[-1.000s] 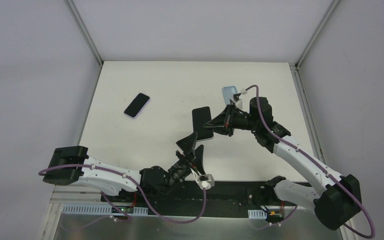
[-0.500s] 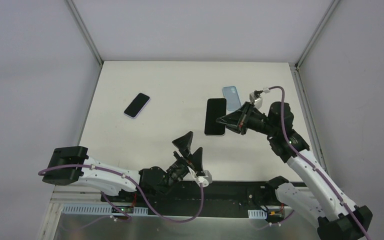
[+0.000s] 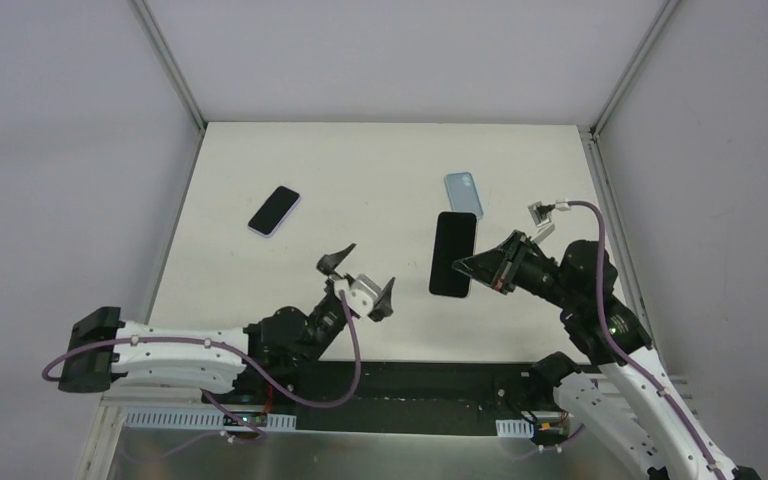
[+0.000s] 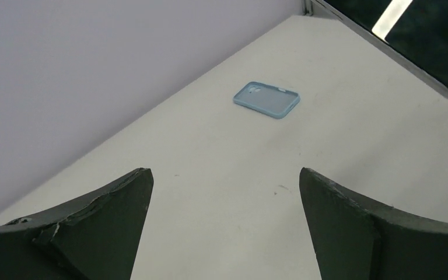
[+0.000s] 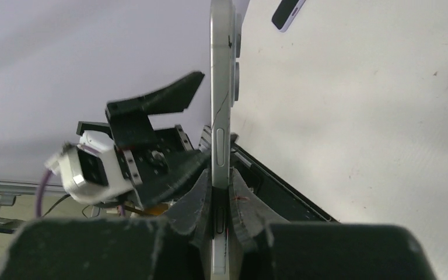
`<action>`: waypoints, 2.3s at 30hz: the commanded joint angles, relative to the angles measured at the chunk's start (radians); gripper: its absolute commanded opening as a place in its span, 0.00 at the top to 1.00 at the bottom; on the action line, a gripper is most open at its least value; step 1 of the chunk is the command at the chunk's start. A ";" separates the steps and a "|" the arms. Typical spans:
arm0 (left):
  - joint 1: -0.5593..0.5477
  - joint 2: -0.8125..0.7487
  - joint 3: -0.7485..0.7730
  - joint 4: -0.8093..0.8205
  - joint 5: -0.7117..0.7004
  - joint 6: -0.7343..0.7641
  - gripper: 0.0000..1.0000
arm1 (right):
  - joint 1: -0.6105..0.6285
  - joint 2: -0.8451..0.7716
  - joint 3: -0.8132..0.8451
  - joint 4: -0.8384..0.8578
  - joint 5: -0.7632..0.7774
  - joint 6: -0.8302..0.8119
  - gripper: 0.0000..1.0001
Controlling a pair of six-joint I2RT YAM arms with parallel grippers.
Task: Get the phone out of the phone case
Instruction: Place the phone at the center of the board.
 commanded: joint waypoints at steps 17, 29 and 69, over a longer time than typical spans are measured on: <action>0.553 -0.061 0.225 -0.524 0.851 -1.304 0.02 | 0.103 -0.059 -0.165 0.301 0.021 -0.130 1.00; 0.616 0.037 0.210 -0.259 1.135 -1.448 0.02 | 0.172 -0.058 -0.282 0.618 -0.028 -0.084 1.00; 0.616 0.185 0.257 0.037 1.287 -1.588 1.00 | 0.184 -0.047 -0.370 0.782 -0.048 -0.065 0.91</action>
